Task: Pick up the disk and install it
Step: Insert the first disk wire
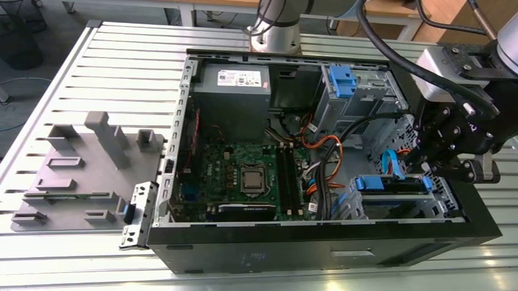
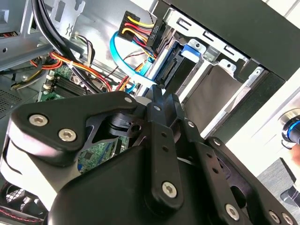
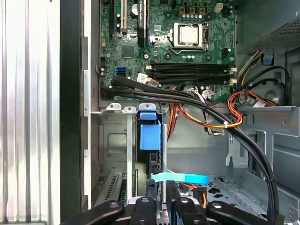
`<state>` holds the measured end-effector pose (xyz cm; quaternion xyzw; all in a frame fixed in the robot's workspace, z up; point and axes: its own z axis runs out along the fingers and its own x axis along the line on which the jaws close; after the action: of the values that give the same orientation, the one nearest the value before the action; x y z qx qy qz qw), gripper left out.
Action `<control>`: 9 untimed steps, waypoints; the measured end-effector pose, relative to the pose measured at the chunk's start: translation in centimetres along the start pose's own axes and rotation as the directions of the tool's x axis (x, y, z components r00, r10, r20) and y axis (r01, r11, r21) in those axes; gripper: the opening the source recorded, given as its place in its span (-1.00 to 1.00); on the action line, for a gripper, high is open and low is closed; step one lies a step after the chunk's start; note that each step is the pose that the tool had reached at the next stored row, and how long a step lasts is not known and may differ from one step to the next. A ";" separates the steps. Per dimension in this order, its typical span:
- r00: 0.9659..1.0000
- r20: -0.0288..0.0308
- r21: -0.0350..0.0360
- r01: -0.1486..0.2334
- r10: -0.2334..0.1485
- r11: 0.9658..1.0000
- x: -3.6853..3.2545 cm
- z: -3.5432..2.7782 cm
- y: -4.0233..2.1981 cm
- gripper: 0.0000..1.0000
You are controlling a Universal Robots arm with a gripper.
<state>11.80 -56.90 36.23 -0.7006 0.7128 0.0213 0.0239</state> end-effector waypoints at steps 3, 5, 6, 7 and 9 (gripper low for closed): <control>1.000 0.000 0.000 0.000 0.000 1.000 -0.08 -1.19 0.00 -0.53; 1.000 0.000 0.000 0.000 0.000 1.000 -0.08 -1.20 0.00 -0.53; 1.000 0.000 0.000 0.000 0.000 1.000 -0.08 -1.20 0.00 -0.53; 1.000 0.000 0.000 0.000 0.000 1.000 -0.08 -1.21 0.00 -0.53; 1.000 0.000 0.000 0.000 0.000 1.000 -0.08 -1.22 0.00 -0.53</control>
<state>11.79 -56.90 37.45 -0.7006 0.7128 0.0213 0.0240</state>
